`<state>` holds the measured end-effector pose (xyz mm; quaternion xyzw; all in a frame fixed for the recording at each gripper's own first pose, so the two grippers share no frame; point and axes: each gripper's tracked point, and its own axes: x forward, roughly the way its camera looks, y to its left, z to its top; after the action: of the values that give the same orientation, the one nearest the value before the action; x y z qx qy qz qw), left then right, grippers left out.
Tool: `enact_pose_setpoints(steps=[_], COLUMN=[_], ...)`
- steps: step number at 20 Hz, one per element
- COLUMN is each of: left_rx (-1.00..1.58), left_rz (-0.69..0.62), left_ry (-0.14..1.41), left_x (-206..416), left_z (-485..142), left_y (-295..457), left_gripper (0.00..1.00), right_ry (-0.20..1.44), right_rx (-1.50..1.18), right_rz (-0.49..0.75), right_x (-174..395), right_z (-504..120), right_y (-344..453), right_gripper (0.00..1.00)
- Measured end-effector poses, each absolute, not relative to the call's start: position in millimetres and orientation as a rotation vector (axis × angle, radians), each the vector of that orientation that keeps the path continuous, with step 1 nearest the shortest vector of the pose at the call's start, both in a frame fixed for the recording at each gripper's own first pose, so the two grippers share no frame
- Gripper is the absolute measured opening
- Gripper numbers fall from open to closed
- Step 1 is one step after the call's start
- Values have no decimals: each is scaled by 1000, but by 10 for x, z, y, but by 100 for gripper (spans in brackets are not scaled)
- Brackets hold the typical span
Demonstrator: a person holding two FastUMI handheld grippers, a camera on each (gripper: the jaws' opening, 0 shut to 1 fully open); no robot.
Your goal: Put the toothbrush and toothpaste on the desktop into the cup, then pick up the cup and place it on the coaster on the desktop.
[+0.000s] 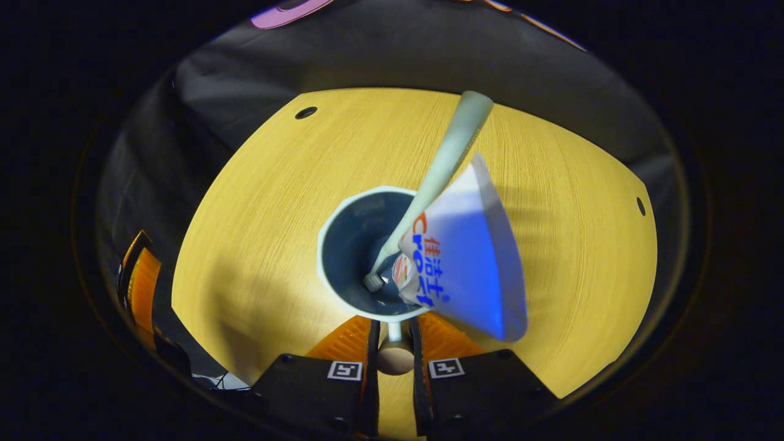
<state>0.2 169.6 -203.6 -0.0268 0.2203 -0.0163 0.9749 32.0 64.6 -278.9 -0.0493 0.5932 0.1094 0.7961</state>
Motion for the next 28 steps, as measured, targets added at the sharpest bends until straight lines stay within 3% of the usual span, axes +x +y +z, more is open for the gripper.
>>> enact_pose_setpoints(steps=[1, 2, 4, 7, 9, 10, 17, 18, 21, 28], left_rx=[-56, -59, -64, -80, -84, -85, -162, -165, -163, -129], left_rz=[-38, -46, -71, -134, -166, -176, -201, -197, -165, -127], left_ry=[442, 441, 440, 427, 416, 410, 360, 343, 264, 137], left_x=[15, 23, 46, 135, 204, 239, 322, 305, 258, 98], left_z=[-2032, -2043, -2027, -1957, -1897, -1865, -1436, -1341, -1008, -471], left_y=[1681, 1654, 1567, 1340, 1188, 1110, 435, 350, 159, -113], left_gripper=[95, 95, 95, 95, 95, 95, 95, 95, 95, 94], right_ry=[1262, 1254, 1235, 1171, 1090, 1041, 593, 532, 371, 199], right_rx=[-90, -72, -55, -54, -30, -12, 14, 26, 38, 107], right_rz=[240, 244, 260, 270, 271, 277, 255, 235, 150, 30], right_x=[330, 345, 335, 331, 349, 351, 398, 383, 380, 378], right_z=[-2731, -2700, -2615, -2458, -2341, -2267, -1470, -1323, -899, -331], right_y=[660, 679, 728, 729, 745, 731, 251, 139, -328, -1037], right_gripper=[27, 25, 34, 86, 88, 99, 99, 95, 99, 99])
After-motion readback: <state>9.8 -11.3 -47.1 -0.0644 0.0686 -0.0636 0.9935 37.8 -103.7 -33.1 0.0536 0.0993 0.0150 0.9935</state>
